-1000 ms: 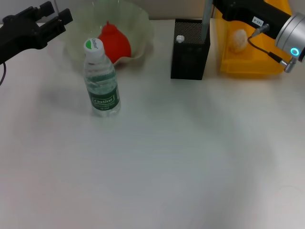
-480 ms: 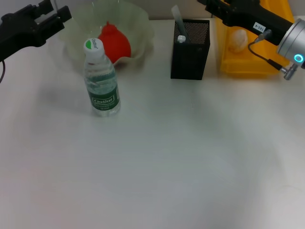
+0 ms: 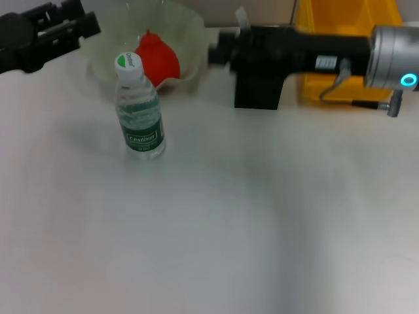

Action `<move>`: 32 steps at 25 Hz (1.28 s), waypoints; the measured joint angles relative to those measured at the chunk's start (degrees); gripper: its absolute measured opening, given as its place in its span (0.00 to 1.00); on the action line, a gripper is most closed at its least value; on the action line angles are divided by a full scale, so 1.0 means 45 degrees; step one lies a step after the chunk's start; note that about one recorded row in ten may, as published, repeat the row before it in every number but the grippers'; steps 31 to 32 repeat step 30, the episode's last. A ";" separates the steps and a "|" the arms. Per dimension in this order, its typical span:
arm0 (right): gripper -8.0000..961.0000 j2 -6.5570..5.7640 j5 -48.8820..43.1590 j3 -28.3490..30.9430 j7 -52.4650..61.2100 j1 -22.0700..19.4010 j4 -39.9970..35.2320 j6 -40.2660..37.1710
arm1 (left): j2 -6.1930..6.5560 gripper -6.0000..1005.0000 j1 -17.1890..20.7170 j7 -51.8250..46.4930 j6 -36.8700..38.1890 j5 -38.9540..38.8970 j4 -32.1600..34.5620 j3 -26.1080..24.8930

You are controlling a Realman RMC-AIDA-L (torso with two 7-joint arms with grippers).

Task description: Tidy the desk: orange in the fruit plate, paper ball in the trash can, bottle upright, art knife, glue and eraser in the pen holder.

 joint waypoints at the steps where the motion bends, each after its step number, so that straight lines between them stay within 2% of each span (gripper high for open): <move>1: 0.56 0.0007 -0.0468 -0.0015 0.0196 0.0090 -0.0228 -0.0319 | 0.0158 0.60 -0.0058 -0.0165 0.0354 0.0040 -0.0121 0.0012; 2: 0.56 0.0030 -0.0748 -0.0026 0.0241 0.0150 -0.0351 -0.0540 | 0.0583 0.60 -0.0236 -0.0446 0.1319 0.0292 -0.0445 0.0137; 3: 0.57 0.0047 -0.0969 -0.0035 0.0268 0.0208 -0.0436 -0.0757 | 0.0739 0.60 -0.0322 -0.0458 0.1726 0.0505 -0.0602 0.0191; 4: 0.57 0.0075 -0.1274 -0.0062 0.0306 0.0334 -0.0522 -0.1196 | 0.0860 0.60 -0.0396 -0.0457 0.2112 0.0730 -0.0751 0.0234; 6: 0.57 0.0084 -0.1378 -0.0071 0.0320 0.0390 -0.0537 -0.1389 | 0.0921 0.60 -0.0477 -0.0447 0.2435 0.1094 -0.0912 0.0214; 10: 0.57 0.0078 -0.1610 -0.0076 0.0407 0.0472 -0.0545 -0.1732 | 0.0870 0.60 -0.0505 -0.0350 0.2407 0.2078 -0.1441 0.0049; 32: 0.57 0.0026 -0.2009 -0.0079 0.0520 0.0674 -0.0485 -0.1229 | 0.0781 0.59 -0.0568 -0.0435 0.1903 0.2195 -0.1668 -0.0018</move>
